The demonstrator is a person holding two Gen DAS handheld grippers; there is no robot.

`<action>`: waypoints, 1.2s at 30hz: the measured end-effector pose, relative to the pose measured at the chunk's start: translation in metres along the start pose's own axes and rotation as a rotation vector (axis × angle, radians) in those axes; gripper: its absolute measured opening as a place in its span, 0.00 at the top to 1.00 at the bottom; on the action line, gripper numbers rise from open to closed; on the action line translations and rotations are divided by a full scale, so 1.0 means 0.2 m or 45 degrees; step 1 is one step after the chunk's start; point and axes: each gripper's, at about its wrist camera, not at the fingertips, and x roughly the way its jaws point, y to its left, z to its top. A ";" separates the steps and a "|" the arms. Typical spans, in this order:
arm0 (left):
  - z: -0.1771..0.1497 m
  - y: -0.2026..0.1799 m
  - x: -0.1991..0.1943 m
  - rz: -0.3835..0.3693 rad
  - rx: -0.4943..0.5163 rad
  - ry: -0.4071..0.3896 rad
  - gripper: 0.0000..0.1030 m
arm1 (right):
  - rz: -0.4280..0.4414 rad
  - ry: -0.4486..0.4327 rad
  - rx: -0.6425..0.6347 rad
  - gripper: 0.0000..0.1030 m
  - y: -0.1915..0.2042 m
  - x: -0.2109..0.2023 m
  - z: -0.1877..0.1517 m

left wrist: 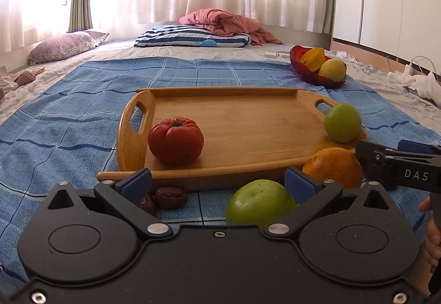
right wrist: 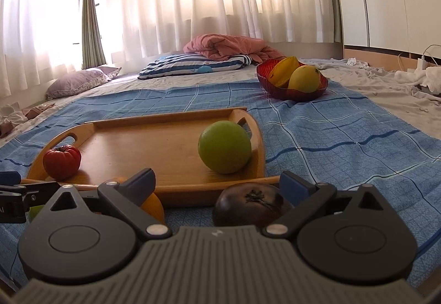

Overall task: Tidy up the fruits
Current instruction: 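Move the right gripper to the dark brown fruit while the left gripper approaches the small green apple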

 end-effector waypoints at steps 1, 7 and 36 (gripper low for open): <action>0.00 0.00 -0.01 -0.002 0.004 0.000 0.00 | -0.004 -0.002 -0.004 0.01 0.00 -0.01 0.00; -0.02 -0.02 -0.02 -0.013 0.019 0.005 0.00 | -0.031 -0.005 -0.019 0.00 -0.01 -0.03 -0.03; -0.08 -0.02 -0.08 -0.110 -0.076 0.084 0.24 | -0.062 0.071 0.032 0.15 -0.04 -0.02 -0.09</action>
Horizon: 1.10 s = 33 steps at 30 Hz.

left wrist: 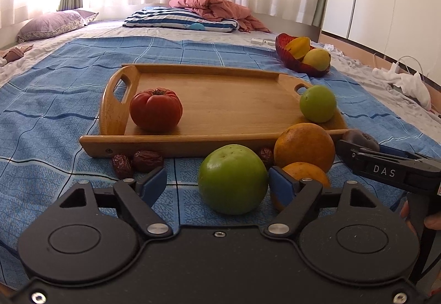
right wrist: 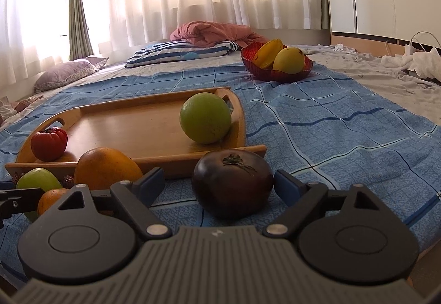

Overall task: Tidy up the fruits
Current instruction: 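Move the right gripper to the dark brown fruit while the left gripper approaches the small green apple, then grasp and lift the dark brown fruit with the right gripper while the left gripper lifts the green apple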

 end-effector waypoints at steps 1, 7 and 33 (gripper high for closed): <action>0.00 0.01 0.01 -0.012 -0.021 0.001 0.24 | 0.000 0.000 -0.001 0.15 0.00 0.00 0.00; 0.01 0.10 0.06 -0.093 -0.208 0.061 0.24 | -0.003 0.003 0.020 0.21 -0.02 0.00 0.00; 0.03 0.04 0.08 -0.086 -0.221 0.072 0.46 | -0.020 0.044 0.063 0.31 -0.05 0.04 -0.02</action>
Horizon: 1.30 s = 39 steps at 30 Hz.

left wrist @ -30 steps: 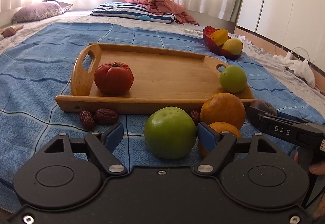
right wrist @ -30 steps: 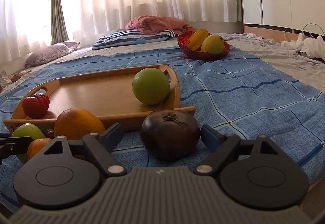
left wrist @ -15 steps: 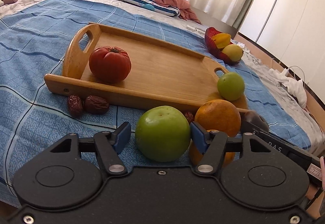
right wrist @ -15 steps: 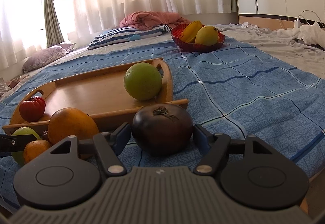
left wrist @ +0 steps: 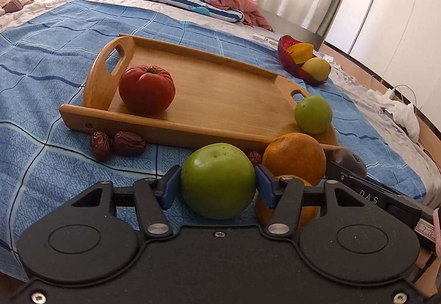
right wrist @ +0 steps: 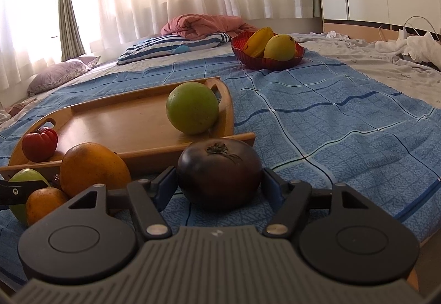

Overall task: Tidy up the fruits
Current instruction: 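Grasp and lift the dark brown fruit with the right gripper while the left gripper lifts the green apple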

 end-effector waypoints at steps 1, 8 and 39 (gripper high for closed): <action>0.00 -0.01 0.00 0.010 0.018 -0.005 0.46 | 0.001 0.001 0.000 0.31 0.00 0.00 0.00; -0.01 -0.06 -0.02 0.066 0.117 -0.031 0.46 | -0.004 -0.004 -0.020 0.36 0.00 -0.01 0.00; 0.33 0.02 -0.18 0.181 0.154 -0.269 0.46 | 0.080 -0.176 -0.021 0.36 0.03 -0.11 0.24</action>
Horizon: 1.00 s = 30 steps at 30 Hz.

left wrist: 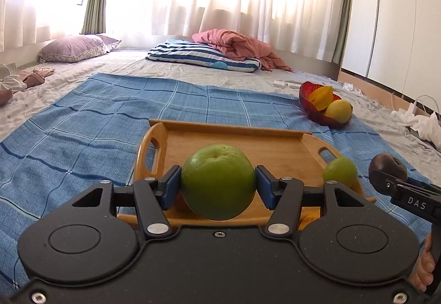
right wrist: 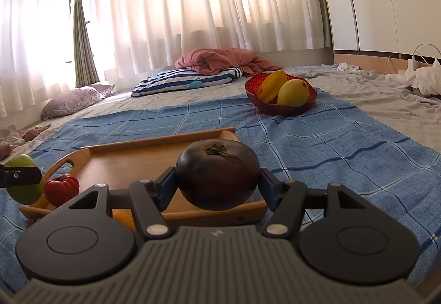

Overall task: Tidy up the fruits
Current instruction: 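Grasp and lift the dark brown fruit with the right gripper while the left gripper lifts the green apple, then lower the dark brown fruit onto the tray with the right gripper while the left gripper lowers the green apple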

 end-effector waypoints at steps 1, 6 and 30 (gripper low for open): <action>0.03 0.02 0.01 0.006 -0.006 -0.003 0.46 | 0.007 -0.008 -0.003 0.36 0.00 0.00 0.02; 0.13 0.08 0.06 0.026 -0.024 -0.025 0.46 | 0.042 -0.027 -0.010 0.36 0.02 0.04 0.10; 0.35 0.22 0.60 0.031 -0.102 0.223 0.46 | 0.151 0.212 0.026 0.36 -0.01 0.58 0.41</action>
